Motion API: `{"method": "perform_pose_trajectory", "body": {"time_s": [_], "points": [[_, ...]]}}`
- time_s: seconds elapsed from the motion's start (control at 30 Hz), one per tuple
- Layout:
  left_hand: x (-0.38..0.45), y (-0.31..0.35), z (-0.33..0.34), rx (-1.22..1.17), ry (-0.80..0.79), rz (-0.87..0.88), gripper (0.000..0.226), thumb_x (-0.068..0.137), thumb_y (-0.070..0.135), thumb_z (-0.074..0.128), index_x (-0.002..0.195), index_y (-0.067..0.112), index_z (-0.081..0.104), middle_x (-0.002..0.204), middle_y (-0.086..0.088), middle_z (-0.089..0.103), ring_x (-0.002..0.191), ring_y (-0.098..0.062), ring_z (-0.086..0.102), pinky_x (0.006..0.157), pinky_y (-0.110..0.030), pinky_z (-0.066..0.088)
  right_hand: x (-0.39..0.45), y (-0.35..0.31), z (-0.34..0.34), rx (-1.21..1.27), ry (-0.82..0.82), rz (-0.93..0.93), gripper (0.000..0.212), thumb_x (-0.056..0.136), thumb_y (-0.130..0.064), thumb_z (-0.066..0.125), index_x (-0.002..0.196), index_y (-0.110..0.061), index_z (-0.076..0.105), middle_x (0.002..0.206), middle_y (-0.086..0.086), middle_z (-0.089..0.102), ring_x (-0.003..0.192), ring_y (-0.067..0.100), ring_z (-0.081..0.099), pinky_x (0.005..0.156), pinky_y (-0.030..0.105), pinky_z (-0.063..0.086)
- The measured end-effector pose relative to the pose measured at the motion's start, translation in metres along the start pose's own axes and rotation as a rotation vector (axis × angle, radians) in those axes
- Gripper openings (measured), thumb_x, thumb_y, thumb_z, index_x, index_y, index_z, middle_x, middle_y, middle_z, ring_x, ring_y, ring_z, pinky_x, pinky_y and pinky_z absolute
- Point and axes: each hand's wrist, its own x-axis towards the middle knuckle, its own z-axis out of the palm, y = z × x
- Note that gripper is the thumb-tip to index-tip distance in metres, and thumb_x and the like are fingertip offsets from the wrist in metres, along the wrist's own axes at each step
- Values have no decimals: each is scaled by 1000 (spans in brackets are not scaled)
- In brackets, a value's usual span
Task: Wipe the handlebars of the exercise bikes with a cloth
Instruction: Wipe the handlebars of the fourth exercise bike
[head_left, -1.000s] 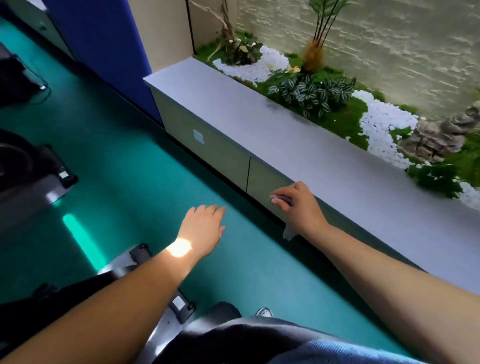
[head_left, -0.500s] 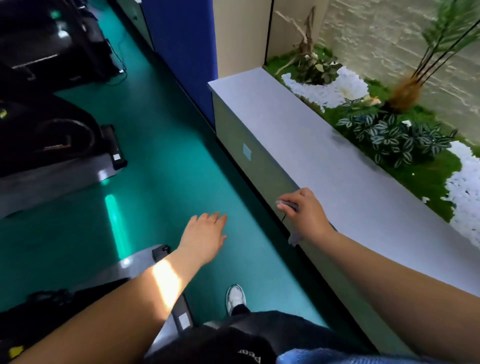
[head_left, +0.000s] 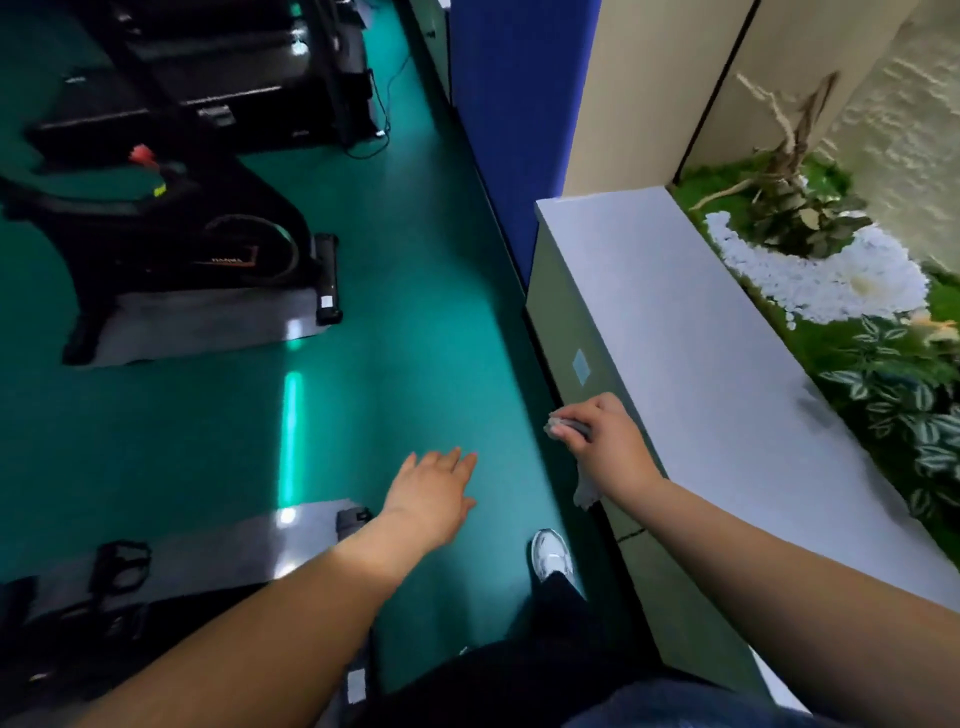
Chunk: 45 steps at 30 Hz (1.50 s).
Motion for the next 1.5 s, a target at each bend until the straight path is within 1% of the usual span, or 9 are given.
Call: {"method": "perform_pose_trajectory", "body": {"time_s": [0.2,0.4,0.57,1.0,1.13,1.23,1.3,1.4,1.5], "points": [[54,-14,-29,-122,22,-204,68,97,45,41,153,24,8,160,0,14,144,-23,18,117,-44,13,105,-6,-3,-24,-118,-199,18,88,-14,66,103,-5,72,99,12,53,79,-9,47,70,-8,30],[88,-40,-59,-207,82,-415,69,97,46,41,153,25,6,160,2,10,145,-23,14,117,-46,11,194,-22,0,-54,-255,-308,16,90,-21,64,102,-13,71,99,7,50,79,-18,51,45,11,43],[87,-71,-57,-269,38,-554,69,97,48,39,153,28,4,161,4,7,146,-22,9,117,-46,6,242,-55,29,-40,-369,-359,14,91,-19,63,102,-13,70,98,7,47,72,-13,53,55,21,46],[147,-218,-84,-263,85,-744,71,97,51,35,152,26,0,160,3,8,146,-22,6,117,-46,7,372,-177,130,-79,-550,-506,7,91,-20,62,95,-22,68,94,4,43,68,37,61,60,47,55],[166,-261,-99,-320,90,-776,72,98,51,31,152,25,-9,161,5,-3,147,-20,0,118,-45,4,410,-209,155,-84,-578,-545,8,91,-21,61,89,-28,65,93,-1,42,57,34,62,47,45,55],[173,-290,-105,-387,125,-834,72,98,50,32,152,24,-7,161,3,-4,147,-22,0,118,-47,4,439,-235,177,-160,-630,-606,9,90,-12,60,84,-17,65,93,-1,43,41,13,58,30,27,42],[178,-310,-105,-387,136,-887,73,98,50,32,152,23,-8,161,2,-6,147,-22,-2,118,-48,3,463,-256,199,-223,-634,-701,17,82,0,58,71,-12,63,92,8,52,58,1,57,37,20,39],[188,-341,-105,-405,126,-989,75,97,52,33,151,23,-10,161,2,-8,147,-21,-4,118,-49,1,501,-286,242,-193,-686,-752,15,83,-7,61,70,-2,67,77,22,62,78,30,62,61,27,42],[197,-371,-105,-451,85,-1118,78,96,54,33,151,21,-11,161,2,-9,147,-22,-4,118,-49,0,530,-317,277,-96,-738,-753,14,84,-16,71,97,-11,74,95,4,52,77,3,54,77,-2,34]]}}
